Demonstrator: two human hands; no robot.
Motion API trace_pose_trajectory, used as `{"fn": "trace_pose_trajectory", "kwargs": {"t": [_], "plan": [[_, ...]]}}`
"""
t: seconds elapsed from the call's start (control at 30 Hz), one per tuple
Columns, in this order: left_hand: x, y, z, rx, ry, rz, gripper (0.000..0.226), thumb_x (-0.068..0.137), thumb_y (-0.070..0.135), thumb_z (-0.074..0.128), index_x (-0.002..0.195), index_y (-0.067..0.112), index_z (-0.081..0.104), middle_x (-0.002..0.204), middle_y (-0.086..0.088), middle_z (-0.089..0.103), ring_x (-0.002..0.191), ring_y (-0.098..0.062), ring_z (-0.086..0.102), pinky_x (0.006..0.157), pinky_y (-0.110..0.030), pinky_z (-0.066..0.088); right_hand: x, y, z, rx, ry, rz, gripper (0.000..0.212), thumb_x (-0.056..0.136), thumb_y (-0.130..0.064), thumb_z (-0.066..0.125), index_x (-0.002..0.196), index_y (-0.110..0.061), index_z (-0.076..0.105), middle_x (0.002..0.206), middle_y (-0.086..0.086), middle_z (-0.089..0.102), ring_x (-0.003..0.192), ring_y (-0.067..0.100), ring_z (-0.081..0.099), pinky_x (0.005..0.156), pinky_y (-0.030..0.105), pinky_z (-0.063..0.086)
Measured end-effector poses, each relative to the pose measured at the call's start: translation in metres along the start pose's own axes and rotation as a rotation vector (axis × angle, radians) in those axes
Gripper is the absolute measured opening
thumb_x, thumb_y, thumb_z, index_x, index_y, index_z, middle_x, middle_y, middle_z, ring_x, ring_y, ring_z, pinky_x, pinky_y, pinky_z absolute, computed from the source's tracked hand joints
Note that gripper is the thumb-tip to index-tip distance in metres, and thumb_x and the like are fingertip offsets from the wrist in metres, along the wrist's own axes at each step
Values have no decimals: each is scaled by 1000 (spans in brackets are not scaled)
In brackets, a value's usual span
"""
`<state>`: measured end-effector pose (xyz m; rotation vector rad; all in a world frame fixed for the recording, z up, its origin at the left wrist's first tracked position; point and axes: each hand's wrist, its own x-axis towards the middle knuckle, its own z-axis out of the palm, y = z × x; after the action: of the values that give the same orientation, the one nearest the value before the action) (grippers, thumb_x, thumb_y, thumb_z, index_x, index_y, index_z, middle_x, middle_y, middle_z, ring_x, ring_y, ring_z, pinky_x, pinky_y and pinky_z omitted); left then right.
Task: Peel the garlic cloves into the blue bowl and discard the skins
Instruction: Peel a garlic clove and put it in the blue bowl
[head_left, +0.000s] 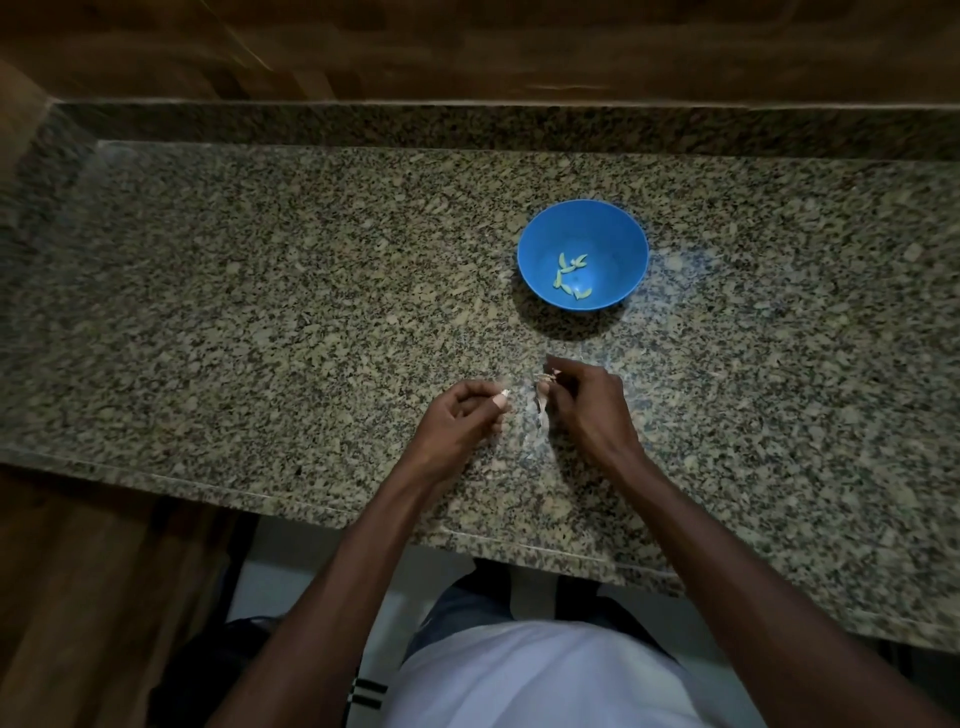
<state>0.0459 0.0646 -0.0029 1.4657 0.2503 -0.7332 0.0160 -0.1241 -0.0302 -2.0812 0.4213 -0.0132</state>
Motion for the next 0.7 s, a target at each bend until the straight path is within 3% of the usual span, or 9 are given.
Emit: {"fn": "trace_pose_trajectory", "kwargs": {"t": [0.1,0.2,0.27,0.33,0.43,0.53,0.6,0.7], "plan": [[1,-5,-2,-32,-5,14,31,96,12,72,126,19,69,100,-7,69,86,-17,62,82,-31,55,14,0,1,-113,-19,-48,35,100,-20,69,131,-6,71,119,15,76,103,23,73,86,23,53],[5,-10,0,-9,-3,72,21,97,8,69,117,10,75,117,-2,75,92,-18,66,88,-33,57,12,0,-5,-146,45,-101,30,100,-26,69,124,-9,76,120,8,70,104,21,68,90,32,56],[7,-12,3,-25,22,80,18,96,5,70,113,3,74,116,-9,76,94,-22,71,87,-32,61,1,-1,-12,-58,79,-81,28,100,-26,70,123,-12,76,116,1,69,100,12,68,86,24,56],[8,-12,7,-23,21,103,19,94,3,73,113,-1,70,108,-16,76,93,-25,73,84,-31,61,-8,0,-17,100,-4,56,27,99,-28,71,122,-16,78,113,-2,76,96,6,73,80,23,59],[13,-11,16,38,6,143,21,91,2,76,109,-3,66,94,-19,75,84,-23,74,77,-30,60,-21,6,-14,362,-190,244,21,100,-26,71,117,-17,79,101,2,81,94,15,78,81,35,64],[17,-14,27,161,-36,162,17,90,3,77,104,-2,67,90,-18,75,83,-21,75,76,-29,60,-29,9,-11,521,-190,328,14,100,-19,70,109,-14,80,92,6,81,87,23,77,81,38,63],[18,-18,31,209,-48,160,15,90,5,78,102,0,69,92,-23,74,83,-21,75,76,-28,61,-33,11,-11,618,-176,376,15,99,-13,71,109,-6,79,89,9,80,80,19,75,76,33,63],[20,-22,33,267,-28,203,13,90,7,79,99,3,70,91,-21,74,84,-23,75,76,-29,61,-36,16,-14,604,-182,383,16,95,-17,76,107,-8,81,92,9,81,80,14,74,75,30,60]]}}
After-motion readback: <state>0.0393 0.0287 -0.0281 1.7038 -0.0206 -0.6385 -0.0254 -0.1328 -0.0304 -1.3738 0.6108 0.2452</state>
